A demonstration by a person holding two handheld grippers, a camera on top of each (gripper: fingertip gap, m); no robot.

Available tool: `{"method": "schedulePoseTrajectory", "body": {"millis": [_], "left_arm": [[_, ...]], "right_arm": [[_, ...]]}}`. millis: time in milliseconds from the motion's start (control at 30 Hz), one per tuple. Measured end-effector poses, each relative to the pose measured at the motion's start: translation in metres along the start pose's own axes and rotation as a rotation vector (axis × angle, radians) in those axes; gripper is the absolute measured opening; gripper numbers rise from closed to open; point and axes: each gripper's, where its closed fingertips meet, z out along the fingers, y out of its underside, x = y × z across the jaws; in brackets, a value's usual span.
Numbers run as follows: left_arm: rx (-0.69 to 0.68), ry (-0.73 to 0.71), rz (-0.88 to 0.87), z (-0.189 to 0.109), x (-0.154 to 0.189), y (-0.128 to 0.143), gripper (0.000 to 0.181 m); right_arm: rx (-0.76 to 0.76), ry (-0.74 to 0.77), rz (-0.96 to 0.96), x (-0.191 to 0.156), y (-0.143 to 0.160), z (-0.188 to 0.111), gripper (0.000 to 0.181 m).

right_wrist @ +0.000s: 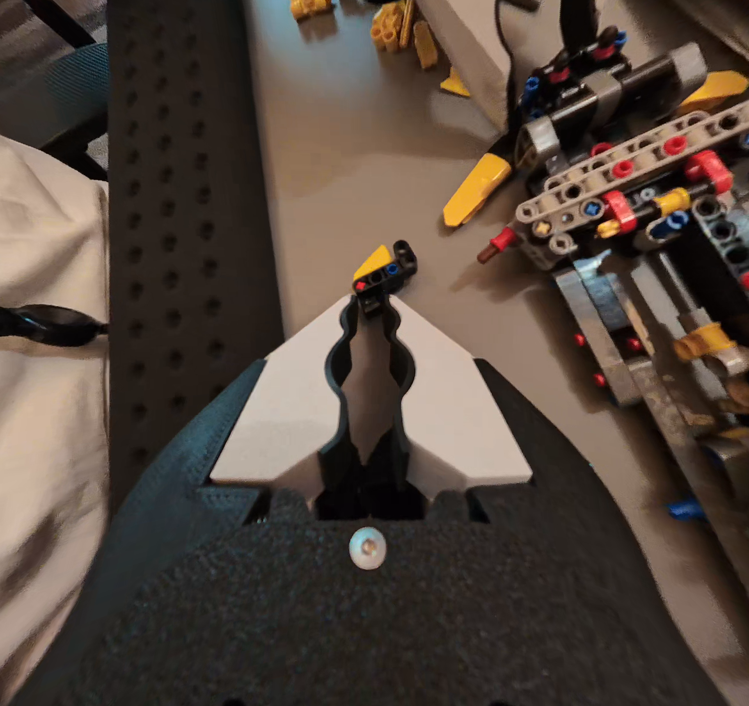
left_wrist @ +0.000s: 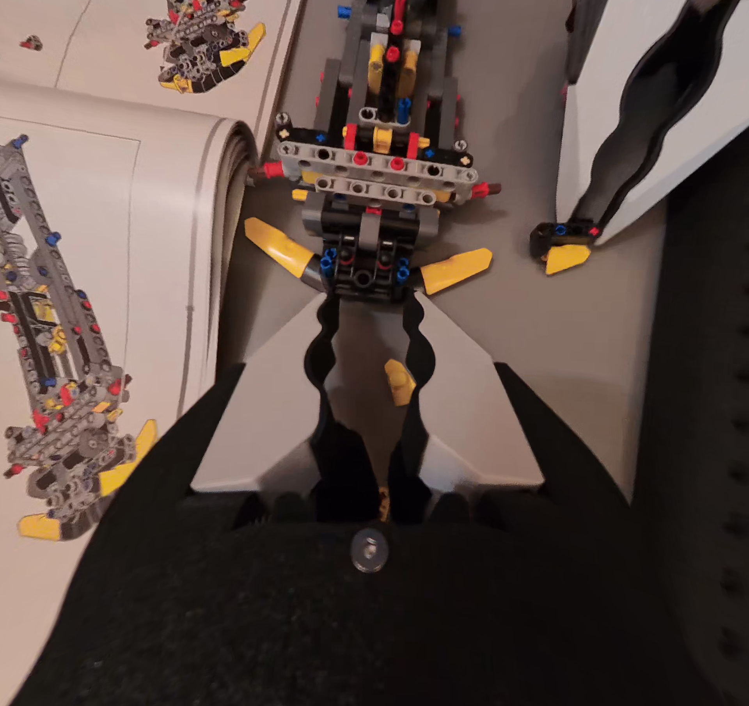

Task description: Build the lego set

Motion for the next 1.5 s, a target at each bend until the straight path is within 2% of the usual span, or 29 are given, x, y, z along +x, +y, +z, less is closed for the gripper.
{"method": "schedulePoseTrajectory", "body": {"millis": [67, 167, 300, 333, 367, 467, 533, 633, 700, 767, 867, 1000, 1167, 1267, 1333, 1500], "left_arm": [[0.010, 0.039, -0.094, 0.001, 0.001, -0.002, 0.029], [0.078, 0.173, -0.307, -0.003, 0.011, -0.017, 0.028], [0.107, 0.289, -0.446, -0.007, 0.021, -0.027, 0.027], [0.104, 0.314, -0.459, -0.007, 0.025, -0.029, 0.023], [0.105, 0.350, -0.473, -0.007, 0.031, -0.031, 0.004], [0.160, 0.388, -0.509, -0.009, 0.036, -0.043, 0.003], [0.178, 0.378, -0.506, -0.008, 0.035, -0.047, 0.003], [0.153, 0.308, -0.439, -0.005, 0.031, -0.041, 0.010], [0.143, 0.221, -0.318, -0.001, 0.023, -0.038, 0.025], [0.108, 0.108, -0.171, 0.009, 0.012, -0.034, 0.038], [0.077, 0.062, 0.008, 0.023, 0.014, -0.035, 0.043], [0.062, 0.082, 0.031, 0.036, 0.018, -0.034, 0.031], [0.095, 0.095, 0.033, 0.032, 0.022, -0.038, 0.030], [0.097, 0.047, 0.074, 0.024, 0.018, -0.036, 0.041], [0.129, -0.021, 0.143, 0.012, 0.012, -0.038, 0.047], [0.241, -0.171, 0.375, -0.023, 0.013, -0.064, 0.081]], "right_arm": [[0.015, 0.007, -0.008, 0.001, -0.003, -0.003, 0.023], [0.069, 0.057, -0.064, 0.002, -0.015, -0.021, 0.029], [0.189, 0.295, -0.249, 0.018, -0.047, -0.050, 0.055], [0.170, 0.355, -0.258, 0.022, -0.050, -0.054, 0.057], [0.135, 0.405, -0.274, 0.025, -0.052, -0.056, 0.059], [0.033, 0.526, -0.333, 0.031, -0.048, -0.052, 0.072], [0.001, 0.591, -0.387, 0.035, -0.045, -0.045, 0.069], [0.012, 0.652, -0.411, 0.039, -0.040, -0.040, 0.047], [0.022, 0.699, -0.386, 0.047, -0.038, -0.041, 0.033], [0.007, 0.744, -0.332, 0.059, -0.036, -0.042, 0.028], [-0.001, 0.765, -0.288, 0.068, -0.035, -0.041, 0.023], [-0.055, 0.770, -0.207, 0.079, -0.023, -0.035, 0.023], [-0.029, 0.765, -0.150, 0.086, -0.020, -0.031, 0.019], [-0.012, 0.683, -0.086, 0.083, -0.022, -0.034, 0.018], [0.053, 0.593, -0.016, 0.076, -0.030, -0.044, 0.018], [0.260, 0.270, 0.113, 0.048, -0.071, -0.086, 0.017]]}}
